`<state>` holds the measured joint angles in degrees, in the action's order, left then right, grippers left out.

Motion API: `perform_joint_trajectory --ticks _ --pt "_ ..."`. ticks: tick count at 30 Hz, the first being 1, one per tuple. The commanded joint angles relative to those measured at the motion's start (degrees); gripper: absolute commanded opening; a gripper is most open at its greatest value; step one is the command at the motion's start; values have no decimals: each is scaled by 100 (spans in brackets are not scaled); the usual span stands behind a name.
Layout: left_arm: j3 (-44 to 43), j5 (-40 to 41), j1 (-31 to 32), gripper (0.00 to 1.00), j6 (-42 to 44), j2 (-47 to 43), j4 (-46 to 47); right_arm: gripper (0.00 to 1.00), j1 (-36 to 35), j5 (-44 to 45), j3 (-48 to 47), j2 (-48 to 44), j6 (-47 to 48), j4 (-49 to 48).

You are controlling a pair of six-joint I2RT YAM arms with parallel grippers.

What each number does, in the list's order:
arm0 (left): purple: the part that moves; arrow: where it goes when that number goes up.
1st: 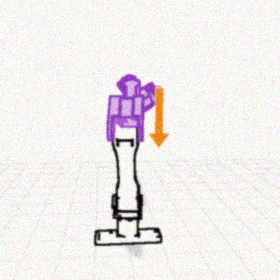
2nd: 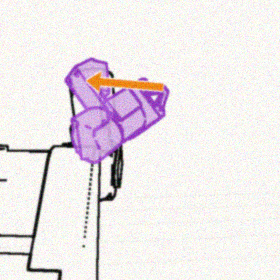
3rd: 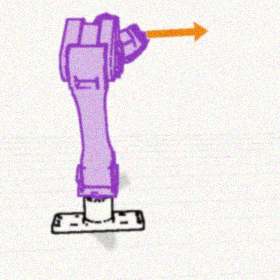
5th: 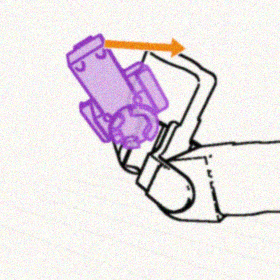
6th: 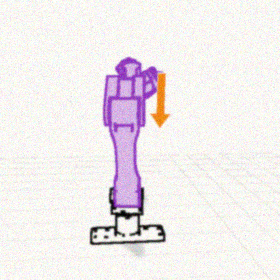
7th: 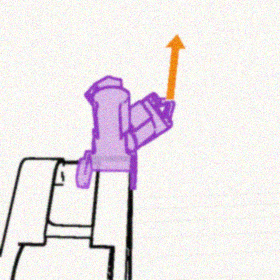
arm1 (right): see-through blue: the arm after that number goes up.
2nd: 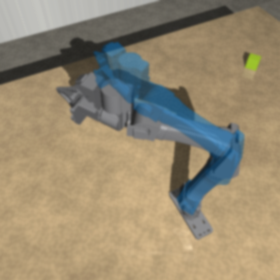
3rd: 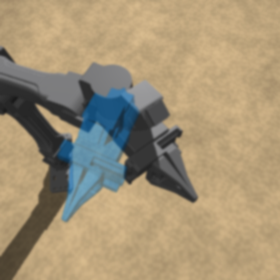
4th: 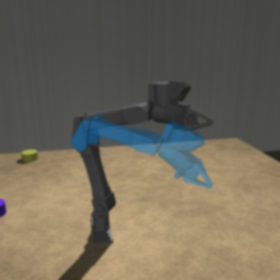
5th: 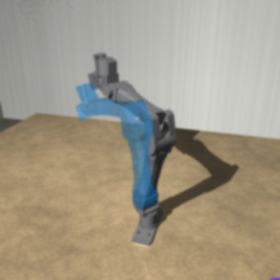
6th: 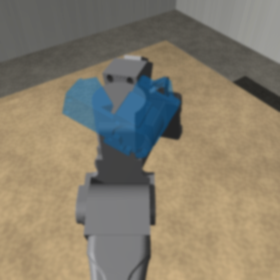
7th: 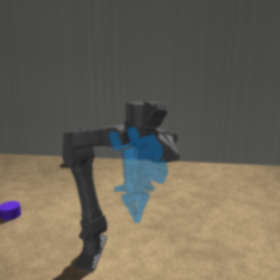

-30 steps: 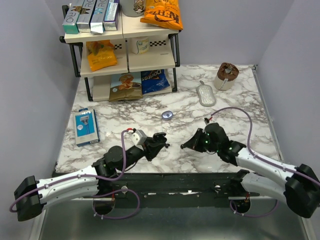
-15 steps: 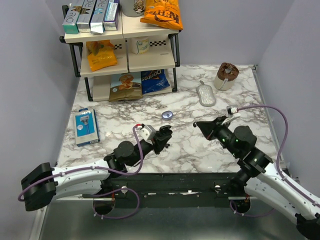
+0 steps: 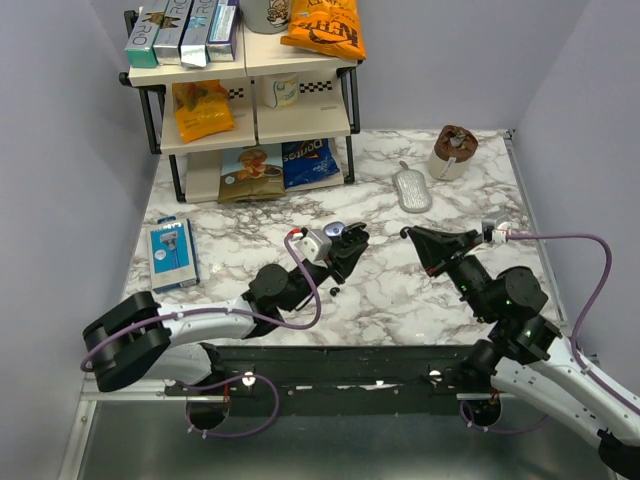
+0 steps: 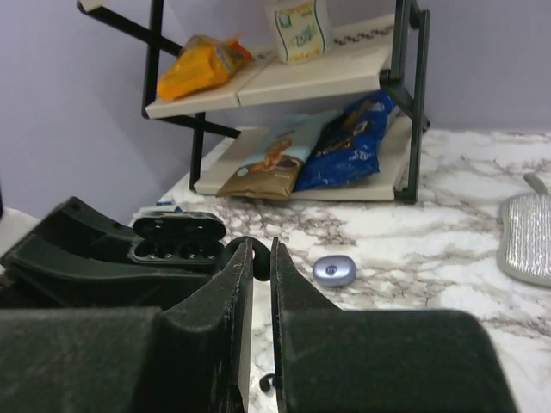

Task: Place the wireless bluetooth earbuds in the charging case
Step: Place the earbud in the charging case.

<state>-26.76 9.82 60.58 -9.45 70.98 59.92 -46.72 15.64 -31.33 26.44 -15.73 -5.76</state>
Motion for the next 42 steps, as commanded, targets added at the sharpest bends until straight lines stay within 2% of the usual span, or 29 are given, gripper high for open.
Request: perform_joint_trajectory --ticks 1,3,6,21,42 --pt "-206 -130 -63 0 -47 433 1486 1 -65 246 188 -59 219 -987" --pt "-241 -165 -64 0 -30 714 2107 1 -65 168 355 -95 114 -1443" --pt "-364 -226 -64 0 -91 1075 2681 1 -57 62 365 10 -114 -1630" --pt "-1182 -824 42 0 -197 1717 2867 1 -57 -246 523 283 -159 -2034" --pt "-1437 -974 183 0 -355 1788 2955 1 -65 -175 734 169 -89 -2131"
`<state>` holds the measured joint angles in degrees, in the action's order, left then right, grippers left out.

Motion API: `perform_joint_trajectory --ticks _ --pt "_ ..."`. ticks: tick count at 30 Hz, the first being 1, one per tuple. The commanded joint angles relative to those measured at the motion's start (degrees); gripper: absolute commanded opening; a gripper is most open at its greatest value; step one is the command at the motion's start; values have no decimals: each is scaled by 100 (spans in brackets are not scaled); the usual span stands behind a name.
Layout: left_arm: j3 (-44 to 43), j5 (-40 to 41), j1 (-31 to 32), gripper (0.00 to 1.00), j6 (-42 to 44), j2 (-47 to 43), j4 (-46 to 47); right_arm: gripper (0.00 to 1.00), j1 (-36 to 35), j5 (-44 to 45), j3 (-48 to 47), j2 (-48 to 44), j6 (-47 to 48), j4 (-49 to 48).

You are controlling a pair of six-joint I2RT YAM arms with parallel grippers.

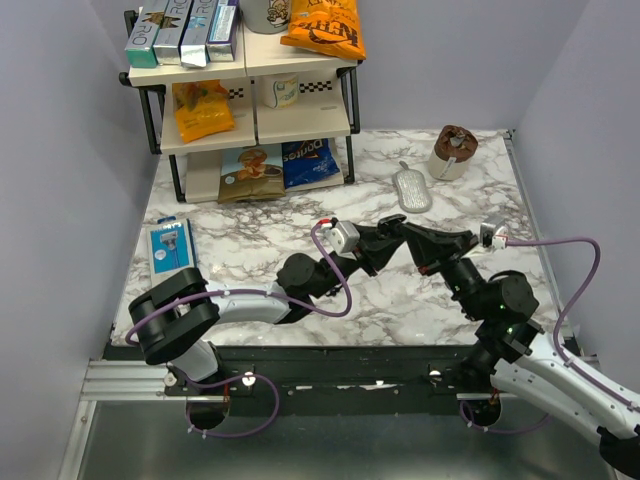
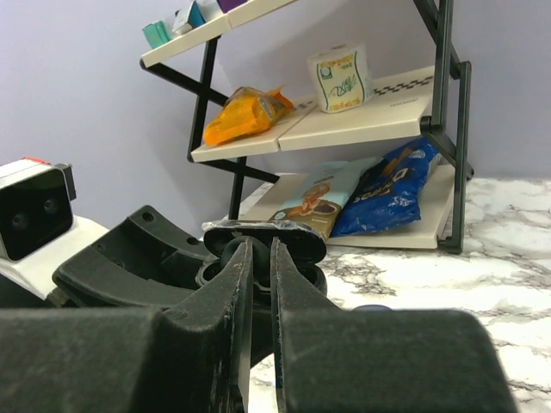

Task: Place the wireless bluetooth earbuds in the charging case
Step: Place the earbud in the charging case.

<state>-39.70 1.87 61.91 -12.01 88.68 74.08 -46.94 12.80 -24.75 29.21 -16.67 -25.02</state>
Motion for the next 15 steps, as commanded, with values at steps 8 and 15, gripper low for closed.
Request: perform_joint_trajectory --ticks 8,15 --pt "-125 -178 84 0 -117 -27 1521 1 -44 311 102 -161 32 -179" --pt "-99 -152 93 0 -109 -71 1539 1 -35 355 137 -162 49 -135"
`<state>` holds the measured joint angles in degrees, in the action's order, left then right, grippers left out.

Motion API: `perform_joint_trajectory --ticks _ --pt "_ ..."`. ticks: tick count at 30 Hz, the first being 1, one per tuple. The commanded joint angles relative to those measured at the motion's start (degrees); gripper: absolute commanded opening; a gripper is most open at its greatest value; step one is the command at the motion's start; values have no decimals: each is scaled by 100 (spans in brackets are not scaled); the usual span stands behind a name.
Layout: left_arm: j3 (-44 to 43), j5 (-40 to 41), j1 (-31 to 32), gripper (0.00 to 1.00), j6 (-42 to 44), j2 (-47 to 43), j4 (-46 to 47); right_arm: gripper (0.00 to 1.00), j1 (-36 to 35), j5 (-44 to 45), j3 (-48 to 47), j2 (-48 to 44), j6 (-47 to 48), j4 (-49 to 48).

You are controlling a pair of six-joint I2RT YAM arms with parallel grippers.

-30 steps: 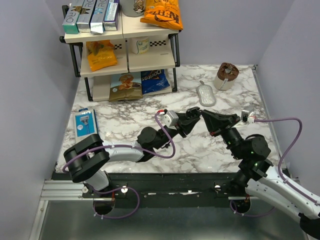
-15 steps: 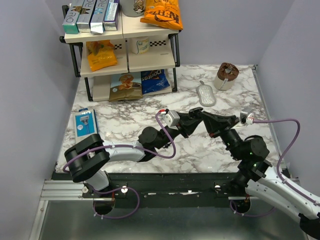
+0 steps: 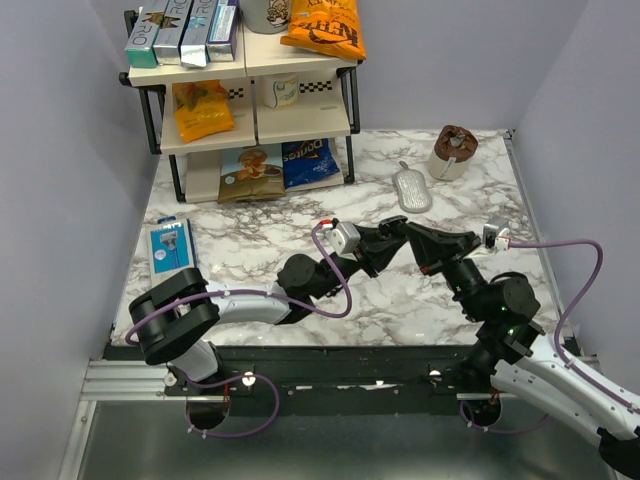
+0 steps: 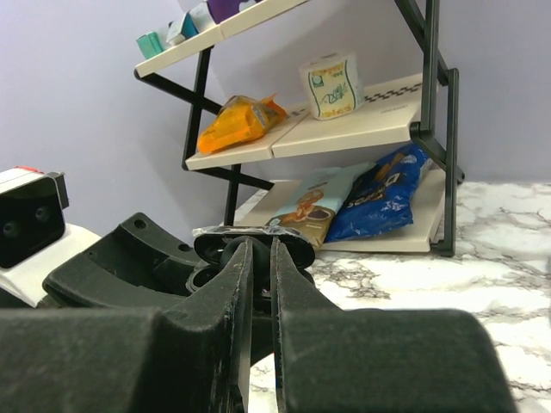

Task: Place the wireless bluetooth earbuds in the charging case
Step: Place the earbud in the charging case.

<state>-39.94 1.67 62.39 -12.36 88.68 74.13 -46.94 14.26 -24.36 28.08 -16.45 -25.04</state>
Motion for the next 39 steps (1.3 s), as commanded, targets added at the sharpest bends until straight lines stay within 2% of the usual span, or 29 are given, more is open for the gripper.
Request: perform_joint_trajectory --ticks 1,32,39 --pt "-84 -132 45 0 -74 -71 1534 1 -35 209 107 -56 28 -124" --pt "-233 -167 63 0 -47 -211 1473 1 -35 94 221 -13 1 122" --pt "-242 -167 54 0 -12 -203 1464 15 -35 103 125 -4 10 289"
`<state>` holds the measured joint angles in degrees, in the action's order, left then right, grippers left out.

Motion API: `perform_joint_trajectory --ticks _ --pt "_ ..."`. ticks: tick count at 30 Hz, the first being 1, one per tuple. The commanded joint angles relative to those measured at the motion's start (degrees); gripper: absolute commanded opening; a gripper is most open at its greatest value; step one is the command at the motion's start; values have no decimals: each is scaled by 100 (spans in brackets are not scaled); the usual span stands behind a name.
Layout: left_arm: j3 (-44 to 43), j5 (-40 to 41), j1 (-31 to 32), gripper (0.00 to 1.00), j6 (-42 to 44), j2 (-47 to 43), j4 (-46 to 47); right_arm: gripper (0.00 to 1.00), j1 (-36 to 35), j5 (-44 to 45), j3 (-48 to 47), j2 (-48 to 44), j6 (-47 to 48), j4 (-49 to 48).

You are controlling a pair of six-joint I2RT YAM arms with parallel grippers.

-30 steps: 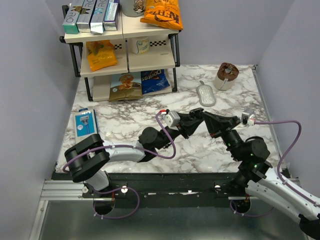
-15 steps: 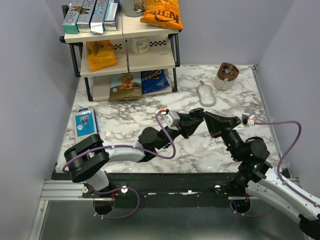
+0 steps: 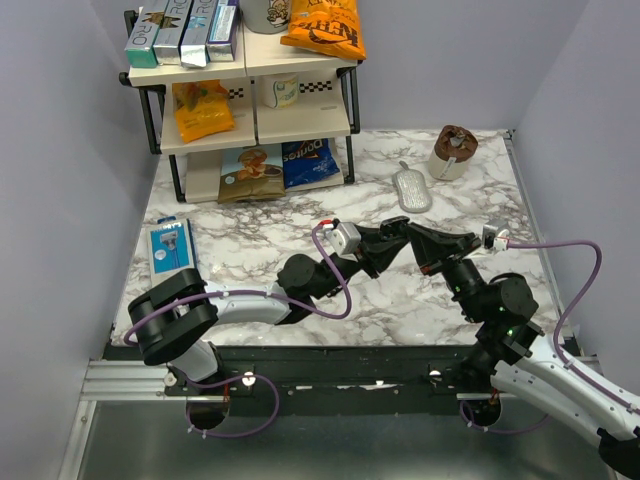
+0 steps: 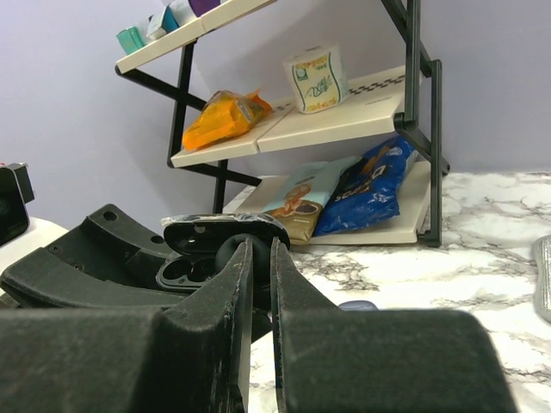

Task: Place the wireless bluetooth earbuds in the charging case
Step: Place the earbud in the charging case.

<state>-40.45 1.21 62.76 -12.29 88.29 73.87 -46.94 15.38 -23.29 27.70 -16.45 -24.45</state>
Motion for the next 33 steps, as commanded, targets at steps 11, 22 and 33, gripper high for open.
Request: perform_joint_trajectory --ticks 11,22,33 --pt "-209 -95 26 0 69 -154 1473 25 -35 0 -35 -151 19 406" --pt "-253 -95 26 0 96 -119 1473 34 -44 -26 -18 -257 10 573" --pt "-209 -69 17 0 78 -84 1508 40 -44 70 -132 -476 54 757"
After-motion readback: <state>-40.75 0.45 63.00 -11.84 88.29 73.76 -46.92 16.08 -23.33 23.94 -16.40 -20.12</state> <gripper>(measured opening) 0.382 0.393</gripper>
